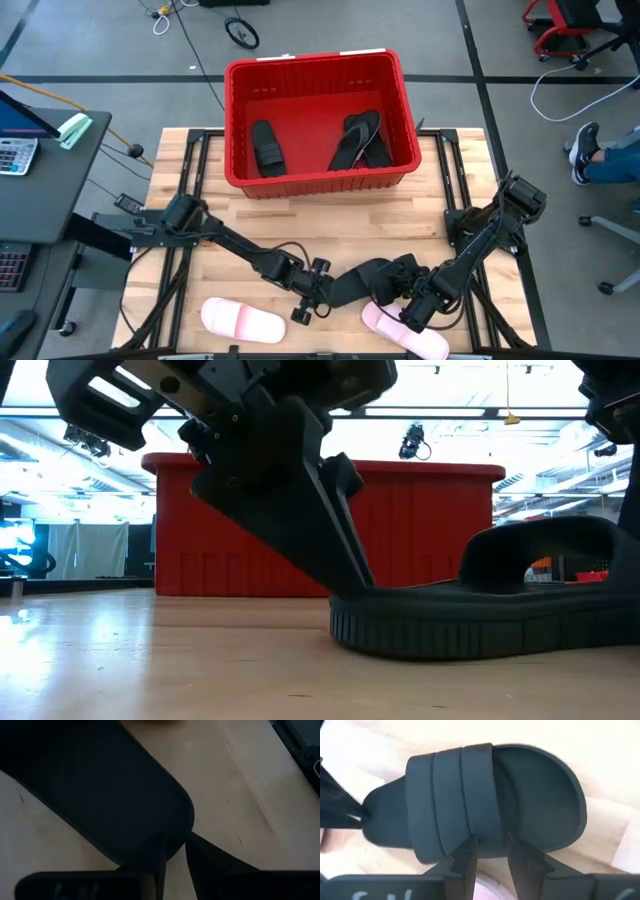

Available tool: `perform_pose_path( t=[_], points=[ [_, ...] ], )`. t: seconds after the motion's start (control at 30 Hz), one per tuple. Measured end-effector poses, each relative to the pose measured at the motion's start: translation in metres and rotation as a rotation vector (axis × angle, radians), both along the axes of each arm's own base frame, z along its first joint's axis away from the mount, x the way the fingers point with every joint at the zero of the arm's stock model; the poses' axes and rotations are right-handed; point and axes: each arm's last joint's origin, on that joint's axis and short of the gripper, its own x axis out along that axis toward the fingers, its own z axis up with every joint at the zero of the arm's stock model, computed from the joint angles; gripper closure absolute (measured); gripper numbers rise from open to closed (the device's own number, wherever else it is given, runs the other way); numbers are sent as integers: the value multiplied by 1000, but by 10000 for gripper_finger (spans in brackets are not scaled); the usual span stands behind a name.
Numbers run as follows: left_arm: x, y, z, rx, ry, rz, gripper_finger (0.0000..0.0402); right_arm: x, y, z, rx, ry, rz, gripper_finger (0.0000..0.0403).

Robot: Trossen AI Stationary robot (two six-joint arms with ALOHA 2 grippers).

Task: Pick and place slides into bin
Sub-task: Put the black slide into the red container

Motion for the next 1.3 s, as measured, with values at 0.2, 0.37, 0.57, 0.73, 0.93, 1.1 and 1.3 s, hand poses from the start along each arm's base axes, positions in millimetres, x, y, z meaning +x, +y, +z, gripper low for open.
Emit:
perform_pose_path(
  t=[0.2,0.37,0.57,0.73,0.93,1.1,1.3],
  points=[
    [5,15,-2,-3,26,24,335,-7,1,20,60,-44,27,292],
    [7,27,-3,6,51,3,332,-15,-3,32,41,-49,77,292],
    [8,32,-4,13,66,-1,337,-17,-6,27,32,-38,61,292],
    [7,32,-4,23,66,-5,339,-20,-7,17,78,-42,18,292],
    [7,32,-5,28,69,-4,337,-20,-8,-3,153,-117,39,292],
    [7,32,-5,29,69,-3,342,-24,-14,-13,131,-153,28,292],
    [7,32,-5,30,70,-1,342,-23,-13,-18,150,-214,64,292]
  ],
)
